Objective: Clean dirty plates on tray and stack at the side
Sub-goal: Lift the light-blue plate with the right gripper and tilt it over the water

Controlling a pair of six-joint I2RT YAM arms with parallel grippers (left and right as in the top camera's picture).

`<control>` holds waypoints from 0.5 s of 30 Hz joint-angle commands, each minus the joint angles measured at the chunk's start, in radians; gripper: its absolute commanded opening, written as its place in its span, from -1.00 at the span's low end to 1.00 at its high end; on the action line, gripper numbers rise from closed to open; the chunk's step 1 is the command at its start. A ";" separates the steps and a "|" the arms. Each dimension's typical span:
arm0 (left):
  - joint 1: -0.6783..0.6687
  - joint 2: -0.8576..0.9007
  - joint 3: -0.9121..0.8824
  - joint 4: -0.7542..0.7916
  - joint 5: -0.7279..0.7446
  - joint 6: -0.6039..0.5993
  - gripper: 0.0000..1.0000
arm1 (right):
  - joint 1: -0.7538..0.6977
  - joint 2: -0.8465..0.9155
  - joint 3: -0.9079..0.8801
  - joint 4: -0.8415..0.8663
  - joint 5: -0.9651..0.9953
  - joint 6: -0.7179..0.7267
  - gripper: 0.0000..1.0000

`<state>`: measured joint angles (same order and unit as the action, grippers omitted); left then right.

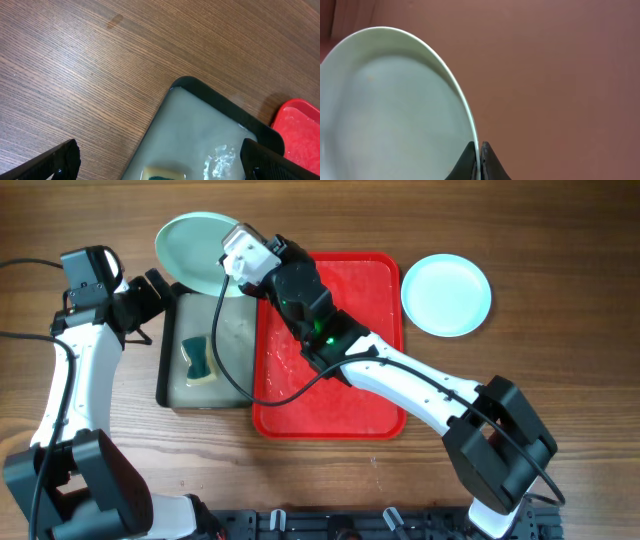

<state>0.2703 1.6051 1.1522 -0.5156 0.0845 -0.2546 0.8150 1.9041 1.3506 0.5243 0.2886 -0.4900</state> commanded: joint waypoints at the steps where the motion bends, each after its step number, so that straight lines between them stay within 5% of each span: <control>1: 0.002 -0.012 0.017 0.002 0.012 -0.016 1.00 | 0.007 0.006 0.016 -0.005 0.035 0.132 -0.91; 8: 0.002 -0.012 0.017 0.002 0.012 -0.016 1.00 | 0.005 0.006 0.016 -0.033 0.088 0.129 -0.92; 15: 0.002 -0.012 0.017 0.002 0.012 -0.016 1.00 | -0.013 0.006 0.016 -0.321 0.077 0.677 -0.91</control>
<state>0.2703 1.6051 1.1522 -0.5152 0.0845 -0.2573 0.8127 1.9041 1.3529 0.2634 0.3573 -0.0475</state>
